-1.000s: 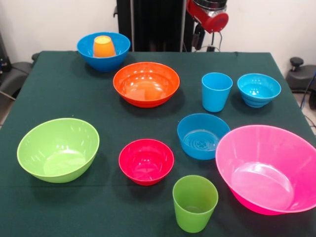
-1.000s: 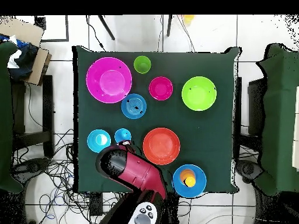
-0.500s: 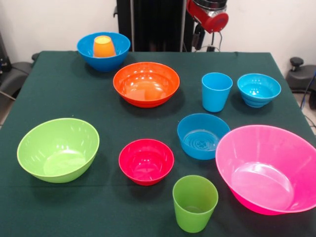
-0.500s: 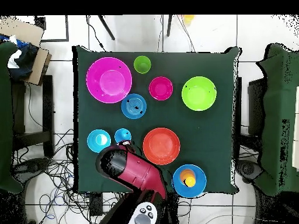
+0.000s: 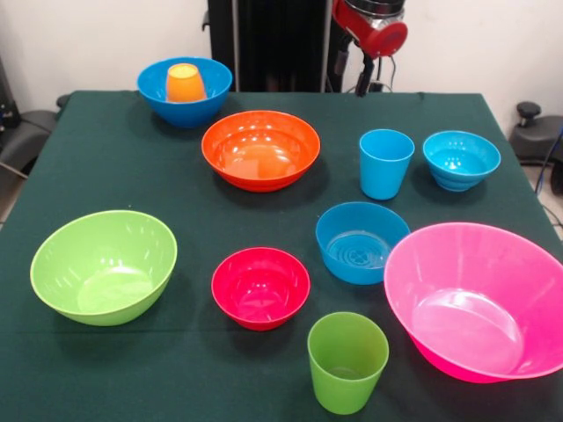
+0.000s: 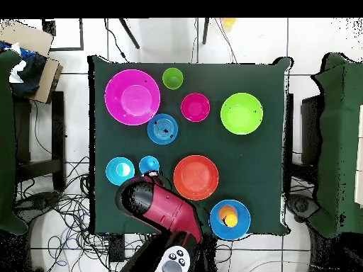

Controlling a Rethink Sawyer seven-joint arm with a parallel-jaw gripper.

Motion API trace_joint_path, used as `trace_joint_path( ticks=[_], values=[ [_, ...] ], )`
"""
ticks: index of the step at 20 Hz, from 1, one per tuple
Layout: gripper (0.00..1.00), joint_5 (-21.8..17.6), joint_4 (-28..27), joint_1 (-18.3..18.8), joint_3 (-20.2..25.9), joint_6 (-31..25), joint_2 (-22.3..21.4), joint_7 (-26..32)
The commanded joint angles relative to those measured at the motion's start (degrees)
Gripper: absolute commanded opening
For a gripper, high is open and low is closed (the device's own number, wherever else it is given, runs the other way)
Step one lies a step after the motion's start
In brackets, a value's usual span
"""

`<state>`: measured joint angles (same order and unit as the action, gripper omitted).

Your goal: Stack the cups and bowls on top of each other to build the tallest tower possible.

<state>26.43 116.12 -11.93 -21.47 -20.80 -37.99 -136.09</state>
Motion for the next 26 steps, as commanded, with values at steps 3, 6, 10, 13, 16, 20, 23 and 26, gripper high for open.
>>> trace_joint_path(
  ticks=[3, 6, 10, 13, 16, 20, 23, 26],
  values=[
    [1.00, -3.07, -1.70, -1.22, 3.52, 0.57, 4.30, -5.82],
    [1.00, -2.73, -1.48, -1.74, 3.50, -0.41, 3.67, -6.35],
    [1.00, -1.54, -1.83, -2.98, 3.36, -2.10, 3.24, -8.12],
    [1.00, -0.53, -2.32, -3.98, 3.43, -3.10, 3.12, -9.53],
    [1.00, 0.65, -3.29, -5.25, 3.18, -4.00, 3.65, -11.33],
    [1.00, 1.59, -4.93, -6.28, 2.72, -2.51, 6.36, -12.47],
    [1.00, 2.04, -5.64, -6.88, 2.37, -0.19, 8.78, -12.87],
    [1.00, 2.45, -5.62, -7.20, 2.37, 2.66, 10.65, -12.93]
  ],
)
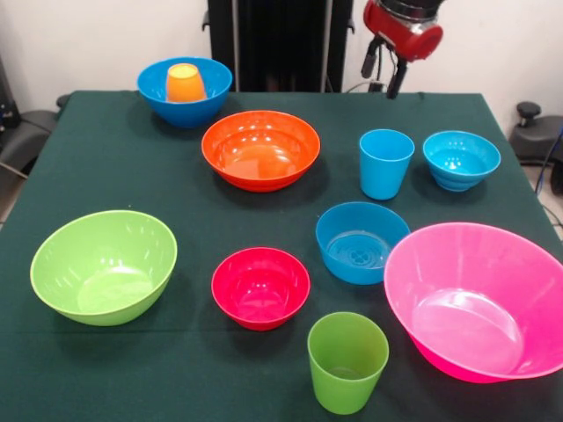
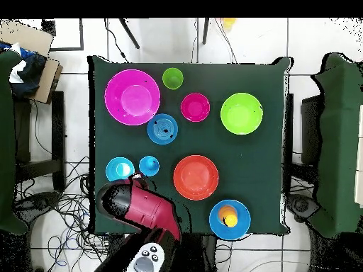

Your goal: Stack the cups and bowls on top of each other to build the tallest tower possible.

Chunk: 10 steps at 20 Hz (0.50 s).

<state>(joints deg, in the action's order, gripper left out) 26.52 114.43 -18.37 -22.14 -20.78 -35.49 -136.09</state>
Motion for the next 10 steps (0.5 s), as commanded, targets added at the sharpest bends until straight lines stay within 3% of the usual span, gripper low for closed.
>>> trace_joint_path(
  ticks=[1, 10],
  values=[
    [1.00, 2.41, -3.86, -0.55, 3.25, 3.59, 8.61, -12.73],
    [1.00, 3.67, -5.11, -1.35, 2.26, 8.56, 13.37, -13.08]
  ],
)
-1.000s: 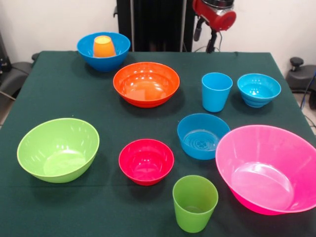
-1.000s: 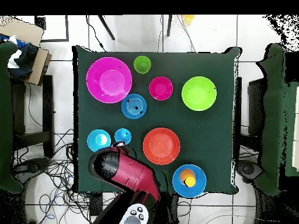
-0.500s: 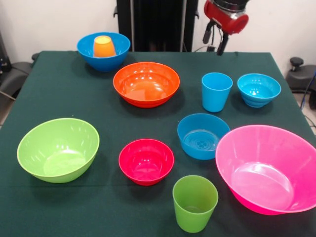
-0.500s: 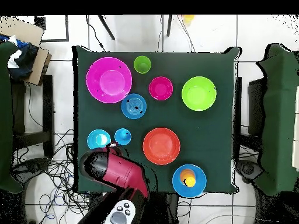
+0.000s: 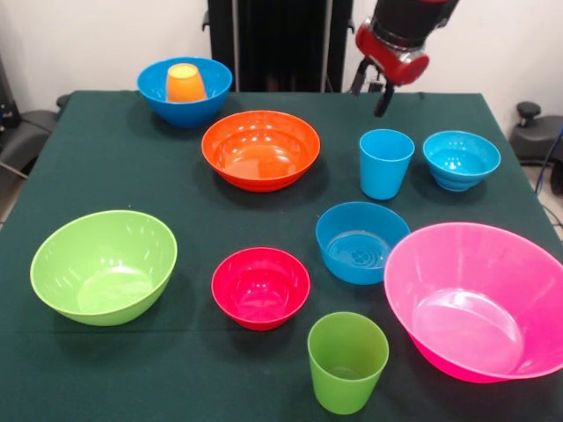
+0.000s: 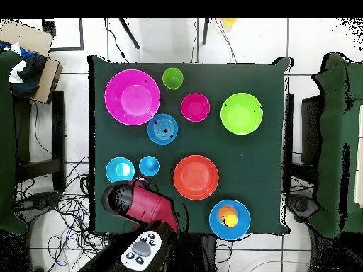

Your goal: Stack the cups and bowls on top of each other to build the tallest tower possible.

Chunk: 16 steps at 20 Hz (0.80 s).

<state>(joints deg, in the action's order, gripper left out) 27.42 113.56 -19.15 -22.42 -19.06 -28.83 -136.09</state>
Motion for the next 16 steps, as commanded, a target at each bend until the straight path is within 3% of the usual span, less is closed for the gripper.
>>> trace_joint_path(
  ticks=[1, 16],
  values=[
    [1.00, 3.03, -4.58, -0.72, 2.34, 7.19, 7.36, -13.09],
    [1.00, 3.70, -4.19, -0.71, 2.09, 5.93, 6.19, -11.01]
  ],
)
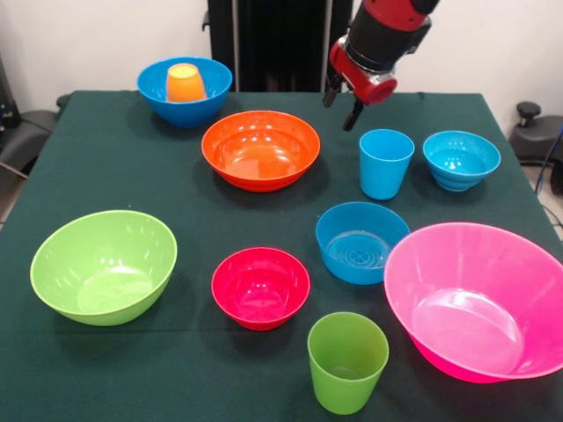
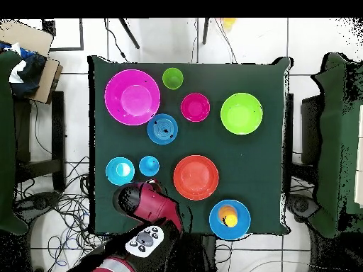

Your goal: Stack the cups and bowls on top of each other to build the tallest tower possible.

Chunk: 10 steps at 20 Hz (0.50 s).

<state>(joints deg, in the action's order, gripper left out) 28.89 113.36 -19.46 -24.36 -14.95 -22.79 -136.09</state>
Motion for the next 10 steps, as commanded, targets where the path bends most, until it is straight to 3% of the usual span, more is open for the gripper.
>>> trace_joint_path(
  ticks=[1, 5, 10],
  values=[
    [1.00, 2.15, -3.78, -0.28, 4.13, 1.70, -0.17, -10.88],
    [1.00, 1.68, -2.37, 0.44, 4.77, 1.11, -2.18, -10.17],
    [1.00, 1.24, -0.78, -0.32, 4.11, -6.11, -7.54, -10.22]
  ],
)
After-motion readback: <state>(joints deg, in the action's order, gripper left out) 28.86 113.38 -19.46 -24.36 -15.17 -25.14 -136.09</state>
